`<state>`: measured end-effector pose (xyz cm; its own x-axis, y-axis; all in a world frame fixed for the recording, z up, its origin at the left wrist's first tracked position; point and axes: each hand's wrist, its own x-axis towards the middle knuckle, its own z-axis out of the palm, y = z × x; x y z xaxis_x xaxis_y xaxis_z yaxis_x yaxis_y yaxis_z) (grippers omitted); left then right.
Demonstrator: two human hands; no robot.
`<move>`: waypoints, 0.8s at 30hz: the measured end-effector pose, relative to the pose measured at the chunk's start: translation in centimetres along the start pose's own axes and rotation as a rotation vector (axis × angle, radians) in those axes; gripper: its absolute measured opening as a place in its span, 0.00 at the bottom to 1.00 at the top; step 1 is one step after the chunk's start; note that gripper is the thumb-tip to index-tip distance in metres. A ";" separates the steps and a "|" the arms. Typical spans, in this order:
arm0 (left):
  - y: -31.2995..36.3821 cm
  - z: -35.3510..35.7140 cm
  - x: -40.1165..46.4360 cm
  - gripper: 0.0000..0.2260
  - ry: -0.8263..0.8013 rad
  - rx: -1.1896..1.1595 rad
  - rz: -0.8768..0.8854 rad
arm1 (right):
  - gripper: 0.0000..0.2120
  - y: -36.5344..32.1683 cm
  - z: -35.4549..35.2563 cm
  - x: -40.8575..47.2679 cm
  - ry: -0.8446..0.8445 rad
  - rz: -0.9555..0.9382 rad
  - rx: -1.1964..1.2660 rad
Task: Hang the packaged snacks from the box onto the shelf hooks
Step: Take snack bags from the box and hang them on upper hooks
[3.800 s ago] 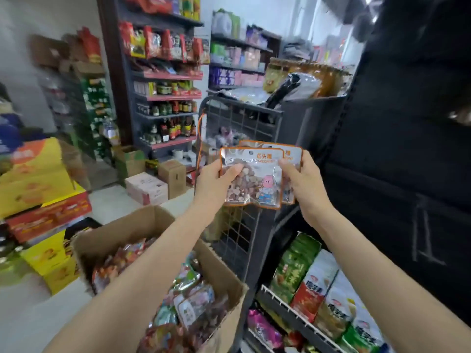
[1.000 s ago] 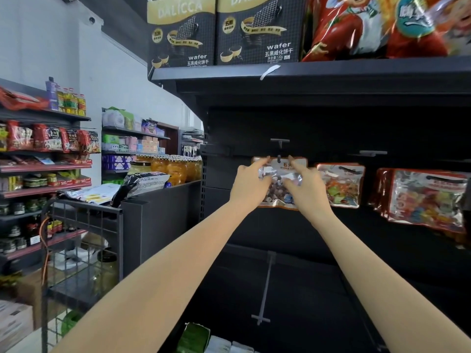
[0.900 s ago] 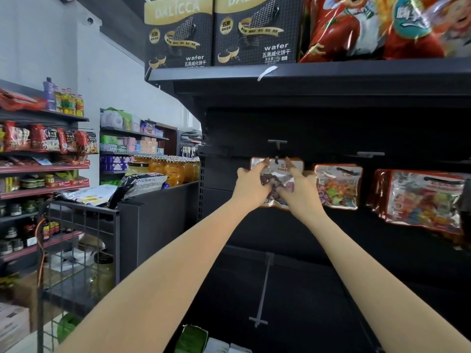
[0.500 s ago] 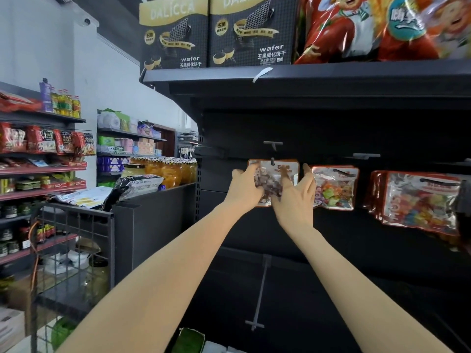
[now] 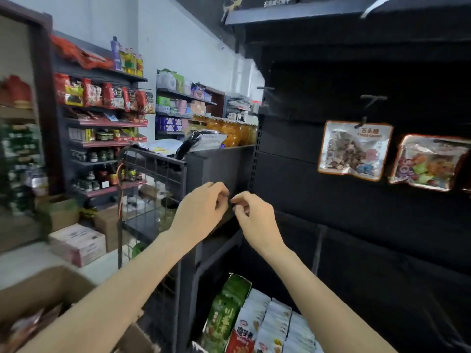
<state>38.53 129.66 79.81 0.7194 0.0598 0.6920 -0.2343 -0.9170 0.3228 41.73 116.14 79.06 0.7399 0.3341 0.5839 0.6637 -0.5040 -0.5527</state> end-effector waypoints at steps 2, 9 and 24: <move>-4.6 -0.3 -3.3 0.06 -0.081 0.039 -0.132 | 0.11 -0.3 5.0 -1.4 -0.142 0.036 0.043; -18.5 -1.8 -16.8 0.08 -0.293 0.097 -0.574 | 0.13 -2.1 21.5 -6.7 -0.600 0.094 0.036; -30.6 0.9 -31.9 0.39 -0.994 0.120 -0.767 | 0.46 1.8 37.4 -13.8 -1.450 0.077 -0.211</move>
<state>23.32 155.41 47.26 0.8360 0.3177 -0.4475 0.4841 -0.8109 0.3288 36.85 140.43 47.72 0.3161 0.7276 -0.6089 0.6848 -0.6192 -0.3843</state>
